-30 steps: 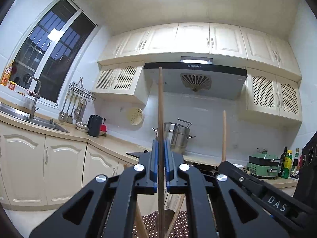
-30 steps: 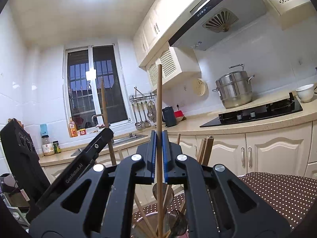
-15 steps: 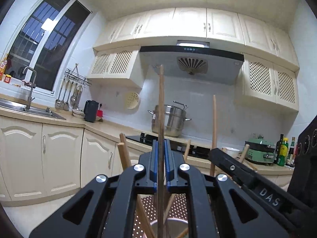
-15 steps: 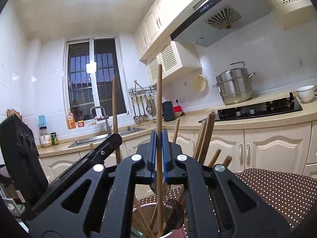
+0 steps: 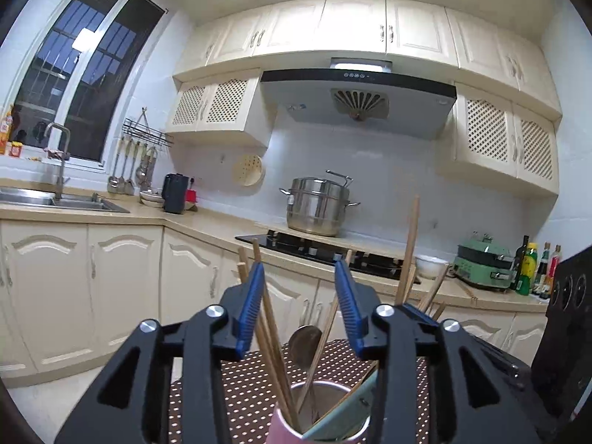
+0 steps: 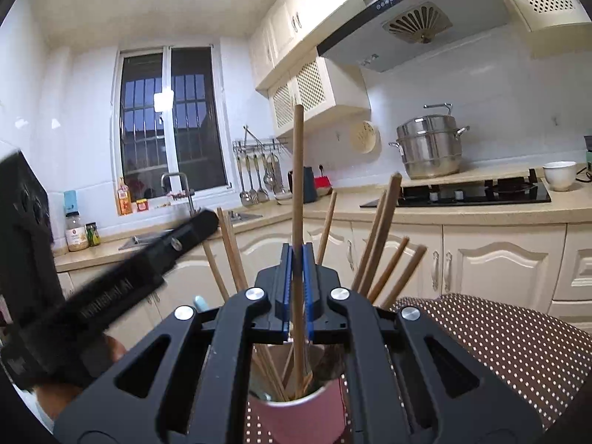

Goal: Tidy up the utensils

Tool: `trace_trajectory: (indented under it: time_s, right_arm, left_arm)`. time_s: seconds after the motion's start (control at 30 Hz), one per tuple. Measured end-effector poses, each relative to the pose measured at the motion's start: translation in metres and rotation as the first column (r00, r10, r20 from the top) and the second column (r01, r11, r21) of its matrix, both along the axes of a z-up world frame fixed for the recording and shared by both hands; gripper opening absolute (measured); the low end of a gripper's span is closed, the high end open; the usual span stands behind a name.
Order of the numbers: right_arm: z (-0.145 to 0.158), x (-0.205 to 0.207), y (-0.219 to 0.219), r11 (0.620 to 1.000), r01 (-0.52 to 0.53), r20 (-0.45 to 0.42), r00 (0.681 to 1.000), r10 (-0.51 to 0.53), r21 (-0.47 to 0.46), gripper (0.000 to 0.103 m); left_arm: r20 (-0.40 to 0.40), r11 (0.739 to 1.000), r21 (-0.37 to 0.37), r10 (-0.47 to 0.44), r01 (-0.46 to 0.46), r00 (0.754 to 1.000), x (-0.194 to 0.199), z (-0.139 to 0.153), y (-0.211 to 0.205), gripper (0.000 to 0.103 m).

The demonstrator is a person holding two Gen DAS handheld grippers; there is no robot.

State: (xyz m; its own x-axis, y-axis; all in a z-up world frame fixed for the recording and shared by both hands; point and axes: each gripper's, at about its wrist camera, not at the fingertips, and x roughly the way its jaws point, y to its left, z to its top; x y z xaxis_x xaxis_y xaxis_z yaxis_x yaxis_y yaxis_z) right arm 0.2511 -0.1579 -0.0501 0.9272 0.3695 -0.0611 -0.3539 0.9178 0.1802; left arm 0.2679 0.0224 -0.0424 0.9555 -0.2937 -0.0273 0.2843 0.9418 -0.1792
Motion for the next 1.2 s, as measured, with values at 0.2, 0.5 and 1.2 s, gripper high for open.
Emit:
trace_trajectory:
  time_s: [0.2, 0.5, 1.2]
  right_arm:
    - [-0.005, -0.003, 0.004, 1.000, 0.016, -0.053, 0.998, -0.018, -0.025, 0.006]
    - [-0.018, -0.007, 0.012, 0.999, 0.017, -0.142, 0.990, -0.022, -0.035, 0.007]
    - [0.025, -0.087, -0.002, 0.987, 0.147, -0.058, 0.987, -0.151, -0.063, 0.067]
  left_arm:
    - [-0.072, 0.994, 0.078, 0.085, -0.079, 0.994, -0.012, 0.004, 0.000, 0.060]
    - [-0.180, 0.973, 0.181, 0.175, -0.143, 0.968, -0.024, 0.001, 0.006, 0.068]
    - [-0.108, 0.939, 0.262, 0.258, -0.223, 0.960, -0.125, 0.041, 0.017, 0.079]
